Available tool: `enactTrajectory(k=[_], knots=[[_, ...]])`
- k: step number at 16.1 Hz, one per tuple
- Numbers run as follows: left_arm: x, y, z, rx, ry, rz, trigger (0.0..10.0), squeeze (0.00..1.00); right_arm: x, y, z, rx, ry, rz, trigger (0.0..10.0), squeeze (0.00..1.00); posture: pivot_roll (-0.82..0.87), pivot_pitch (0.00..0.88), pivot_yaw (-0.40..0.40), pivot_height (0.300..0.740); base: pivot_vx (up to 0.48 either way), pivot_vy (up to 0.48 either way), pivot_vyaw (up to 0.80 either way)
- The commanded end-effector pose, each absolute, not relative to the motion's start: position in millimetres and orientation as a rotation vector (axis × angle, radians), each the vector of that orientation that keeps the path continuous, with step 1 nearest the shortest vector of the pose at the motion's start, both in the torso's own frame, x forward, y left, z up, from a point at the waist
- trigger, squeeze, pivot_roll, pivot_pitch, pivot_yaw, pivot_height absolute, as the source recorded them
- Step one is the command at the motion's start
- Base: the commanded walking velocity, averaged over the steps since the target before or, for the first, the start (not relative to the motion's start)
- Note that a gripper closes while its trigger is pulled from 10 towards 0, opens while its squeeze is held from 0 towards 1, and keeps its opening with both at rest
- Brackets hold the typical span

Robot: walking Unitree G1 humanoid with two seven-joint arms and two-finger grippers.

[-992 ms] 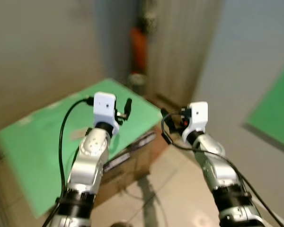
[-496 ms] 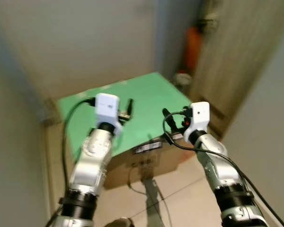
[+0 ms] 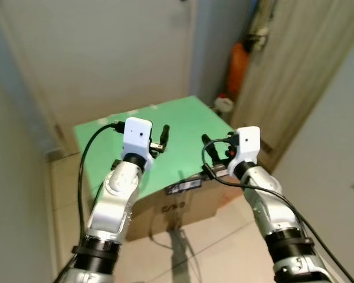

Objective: Hang keys on a hook

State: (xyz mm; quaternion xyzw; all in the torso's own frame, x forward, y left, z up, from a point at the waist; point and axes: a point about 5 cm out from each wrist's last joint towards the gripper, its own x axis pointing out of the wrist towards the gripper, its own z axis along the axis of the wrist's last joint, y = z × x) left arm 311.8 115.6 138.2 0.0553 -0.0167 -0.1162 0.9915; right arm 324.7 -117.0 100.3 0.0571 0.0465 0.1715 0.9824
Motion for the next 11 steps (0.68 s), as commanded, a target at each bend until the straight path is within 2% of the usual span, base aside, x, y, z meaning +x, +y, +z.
enactTrajectory(k=[1,8,11], knots=[[313.1,110.1,140.4,0.121,-0.035,-0.257,10.0,0.0,326.8,-120.3,102.8,0.101,0.081,0.342,10.0,0.0,0.01,0.0,0.002,0.74,0.48,0.0,0.0],[314.4,109.8,141.8,0.098,-0.037,-0.25,10.0,0.0,327.0,-119.6,101.4,0.099,0.088,0.354,10.0,0.0,0.01,0.0,0.0,0.74,0.469,0.0,0.0],[314.7,109.9,141.6,0.083,-0.036,-0.238,10.0,0.0,327.3,-119.1,100.3,0.098,0.097,0.36,10.0,0.0,0.02,0.0,-0.003,0.74,0.387,0.285,0.0]])
